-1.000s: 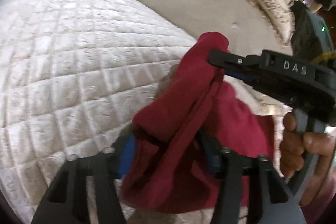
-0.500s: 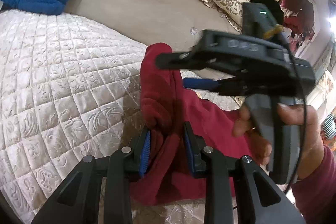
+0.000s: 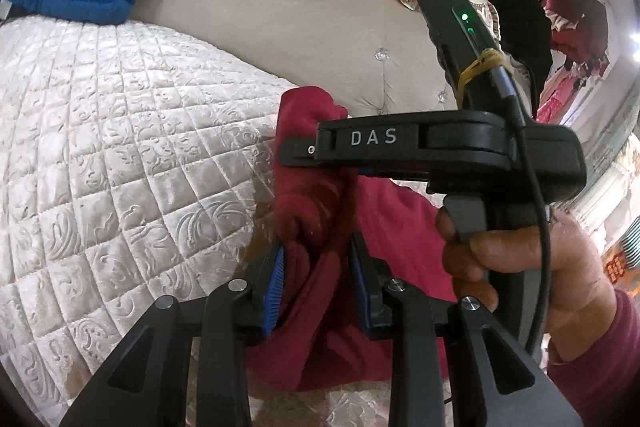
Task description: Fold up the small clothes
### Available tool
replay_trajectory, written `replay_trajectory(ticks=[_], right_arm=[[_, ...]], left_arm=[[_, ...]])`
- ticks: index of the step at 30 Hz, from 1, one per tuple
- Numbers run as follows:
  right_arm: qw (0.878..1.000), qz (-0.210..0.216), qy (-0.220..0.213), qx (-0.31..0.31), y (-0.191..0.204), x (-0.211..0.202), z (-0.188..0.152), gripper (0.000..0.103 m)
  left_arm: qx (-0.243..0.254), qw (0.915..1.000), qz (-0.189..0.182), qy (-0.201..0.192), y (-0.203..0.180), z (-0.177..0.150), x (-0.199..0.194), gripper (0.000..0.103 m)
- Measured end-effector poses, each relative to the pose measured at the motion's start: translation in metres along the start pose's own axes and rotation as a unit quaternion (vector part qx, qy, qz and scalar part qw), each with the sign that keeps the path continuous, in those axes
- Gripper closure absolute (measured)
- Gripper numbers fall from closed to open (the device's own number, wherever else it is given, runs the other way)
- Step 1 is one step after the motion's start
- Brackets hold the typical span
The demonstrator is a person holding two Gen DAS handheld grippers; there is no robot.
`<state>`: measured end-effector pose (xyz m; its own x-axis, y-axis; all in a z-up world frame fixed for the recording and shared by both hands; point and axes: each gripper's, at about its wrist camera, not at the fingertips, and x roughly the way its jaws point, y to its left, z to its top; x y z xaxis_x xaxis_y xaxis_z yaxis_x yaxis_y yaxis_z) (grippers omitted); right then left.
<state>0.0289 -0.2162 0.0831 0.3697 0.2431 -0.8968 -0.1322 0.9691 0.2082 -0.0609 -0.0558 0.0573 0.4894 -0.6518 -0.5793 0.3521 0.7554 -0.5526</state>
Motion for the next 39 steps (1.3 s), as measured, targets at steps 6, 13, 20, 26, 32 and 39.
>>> replay_trajectory(ticks=[6,13,20,26,32,39], right_arm=[[1.000,0.010,-0.006,0.004,-0.004,-0.006,-0.003,0.067],[0.999,0.030,-0.017,0.012,-0.012,-0.018,-0.006,0.069],[0.997,0.057,-0.044,0.026,-0.035,-0.062,-0.015,0.075],[0.996,0.044,-0.077,0.023,-0.066,-0.120,-0.032,0.075],[0.992,0.013,-0.107,0.062,-0.126,-0.171,-0.066,0.077],[0.985,-0.007,-0.108,0.134,-0.202,-0.178,-0.129,0.078]], left_arm=[[-0.004,0.9999,0.016,0.004,0.002,0.001,0.004,0.077],[0.011,0.9997,0.023,0.004,-0.002,-0.001,0.009,0.079],[0.011,0.9993,-0.034,0.009,-0.032,0.007,-0.003,0.099],[0.064,0.9966,-0.046,0.023,-0.099,0.013,-0.005,0.099],[0.119,0.9883,-0.078,0.056,-0.176,0.000,0.019,0.099],[0.150,0.9770,-0.092,0.121,-0.229,-0.050,0.074,0.099]])
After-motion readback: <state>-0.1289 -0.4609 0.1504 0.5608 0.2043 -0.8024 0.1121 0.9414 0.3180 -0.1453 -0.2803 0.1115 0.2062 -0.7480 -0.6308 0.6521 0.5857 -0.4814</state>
